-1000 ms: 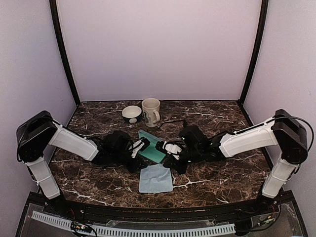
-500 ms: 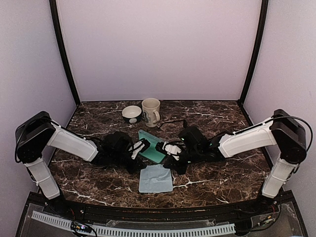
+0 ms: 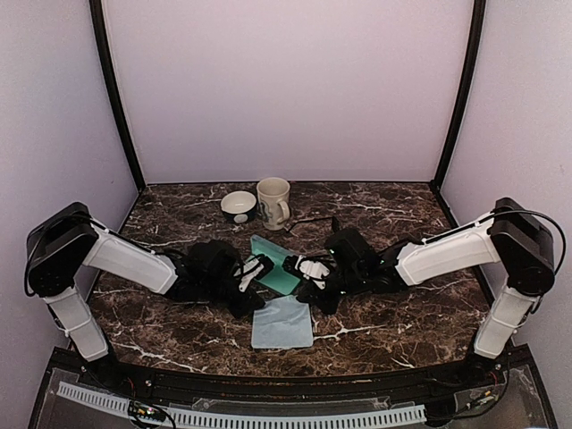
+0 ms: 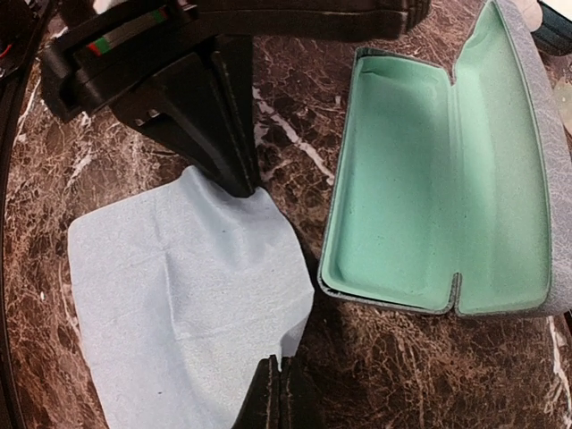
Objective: Organize the sunglasses
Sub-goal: Fold the glasses cleaning cloth at the center of the board.
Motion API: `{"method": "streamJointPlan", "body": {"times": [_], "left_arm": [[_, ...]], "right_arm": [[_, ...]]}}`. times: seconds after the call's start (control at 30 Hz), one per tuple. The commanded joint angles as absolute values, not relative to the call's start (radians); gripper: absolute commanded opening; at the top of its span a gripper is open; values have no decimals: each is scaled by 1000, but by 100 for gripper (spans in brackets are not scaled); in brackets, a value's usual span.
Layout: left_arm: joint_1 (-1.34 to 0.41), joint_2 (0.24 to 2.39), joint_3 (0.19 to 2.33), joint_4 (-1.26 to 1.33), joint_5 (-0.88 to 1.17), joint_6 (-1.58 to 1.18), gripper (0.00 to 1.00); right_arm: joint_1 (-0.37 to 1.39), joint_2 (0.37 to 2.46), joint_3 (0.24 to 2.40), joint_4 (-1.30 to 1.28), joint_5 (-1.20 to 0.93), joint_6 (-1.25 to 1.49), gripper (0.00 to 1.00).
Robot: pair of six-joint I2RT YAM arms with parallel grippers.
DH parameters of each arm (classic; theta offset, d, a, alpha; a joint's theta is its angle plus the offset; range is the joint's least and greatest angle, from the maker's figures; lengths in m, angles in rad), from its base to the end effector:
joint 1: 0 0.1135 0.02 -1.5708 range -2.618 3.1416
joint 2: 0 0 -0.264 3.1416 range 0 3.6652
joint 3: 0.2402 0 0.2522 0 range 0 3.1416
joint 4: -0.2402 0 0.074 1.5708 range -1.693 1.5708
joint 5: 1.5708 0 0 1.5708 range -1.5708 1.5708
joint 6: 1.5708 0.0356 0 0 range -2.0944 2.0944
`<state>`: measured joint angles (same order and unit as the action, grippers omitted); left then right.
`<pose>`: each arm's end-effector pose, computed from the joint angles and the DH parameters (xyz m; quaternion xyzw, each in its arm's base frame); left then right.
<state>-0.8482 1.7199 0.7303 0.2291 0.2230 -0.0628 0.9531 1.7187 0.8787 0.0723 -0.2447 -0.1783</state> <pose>0.2075 -0.2472 0.1278 0.3900 0.8270 -0.2642 0.3068 0.1929 0.2864 0.1569 -0.5299 0.7457 0.2506 0.3167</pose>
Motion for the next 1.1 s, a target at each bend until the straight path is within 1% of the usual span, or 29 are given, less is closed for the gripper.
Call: {"method": "streamJointPlan", "body": {"times": [0.0, 0.3, 0.7, 1.07], "left_arm": [[-878, 1657, 691, 181, 232, -34, 0], [-897, 1585, 626, 240, 194, -44, 0], [-899, 1605, 673, 281, 139, -36, 0], [-905, 1555, 633, 352, 180, -41, 0]], "right_arm": [[942, 1709, 846, 137, -231, -201, 0], [939, 1716, 822, 162, -242, -221, 0], [939, 1724, 829, 195, -238, -214, 0], [939, 1713, 826, 214, -235, -198, 2]]}}
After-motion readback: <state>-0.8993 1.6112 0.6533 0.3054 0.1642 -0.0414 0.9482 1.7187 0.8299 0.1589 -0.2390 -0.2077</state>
